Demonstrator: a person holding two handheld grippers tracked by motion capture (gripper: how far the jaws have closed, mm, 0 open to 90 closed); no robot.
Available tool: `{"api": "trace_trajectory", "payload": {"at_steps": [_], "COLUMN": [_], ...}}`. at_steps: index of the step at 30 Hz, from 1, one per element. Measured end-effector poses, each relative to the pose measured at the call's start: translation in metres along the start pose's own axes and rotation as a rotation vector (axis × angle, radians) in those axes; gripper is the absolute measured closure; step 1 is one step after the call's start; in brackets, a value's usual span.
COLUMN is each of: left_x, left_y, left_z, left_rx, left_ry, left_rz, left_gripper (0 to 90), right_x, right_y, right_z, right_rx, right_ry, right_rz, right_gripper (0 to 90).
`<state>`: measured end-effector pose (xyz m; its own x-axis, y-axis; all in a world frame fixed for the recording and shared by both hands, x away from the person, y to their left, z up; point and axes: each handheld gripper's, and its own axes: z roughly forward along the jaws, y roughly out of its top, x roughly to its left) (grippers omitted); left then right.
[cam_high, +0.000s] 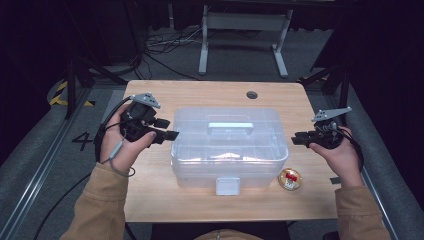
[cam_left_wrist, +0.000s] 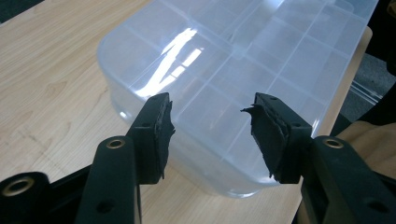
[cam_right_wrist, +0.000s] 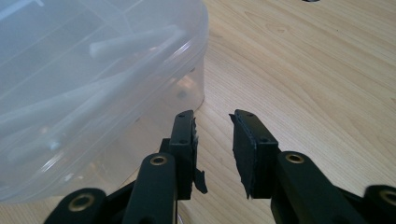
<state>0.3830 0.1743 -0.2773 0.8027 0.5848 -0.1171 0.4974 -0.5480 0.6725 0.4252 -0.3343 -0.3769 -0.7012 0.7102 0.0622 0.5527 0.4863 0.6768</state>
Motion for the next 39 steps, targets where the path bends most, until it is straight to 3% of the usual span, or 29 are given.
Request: {"api": "trace_trajectory", "payload": {"at_steps": [9,22,33,39], "left_x": [-0.01,-0.022,-0.024,-0.026], "left_y": [0.02,0.038,0.051,0.055], "left_z": [0.02,0.051,0.072,0.084], "left_rx": [0.025,0.075,0.064,0.057], "left_ry": [-0.036,-0.071,-0.071,-0.064], "left_rz": [0.056,0.111,0.139,0.174], "left_gripper": [48.1,44.8,47.0,54.8], "right_x": [0.0,0.002,0.004,0.006], "right_y": [0.0,0.001,0.002,0.0], "right_z": [-0.001,-0.001,0.0,0.0], "right_rx": [-0.025,-0.034,-0.043,-0.045], "right_ry": [0.051,0.075,0.097,0.089], "right_rz": [0.007,0.014,0.003,0.007], "right_gripper": [68.4,65.1,63.1,62.0]}}
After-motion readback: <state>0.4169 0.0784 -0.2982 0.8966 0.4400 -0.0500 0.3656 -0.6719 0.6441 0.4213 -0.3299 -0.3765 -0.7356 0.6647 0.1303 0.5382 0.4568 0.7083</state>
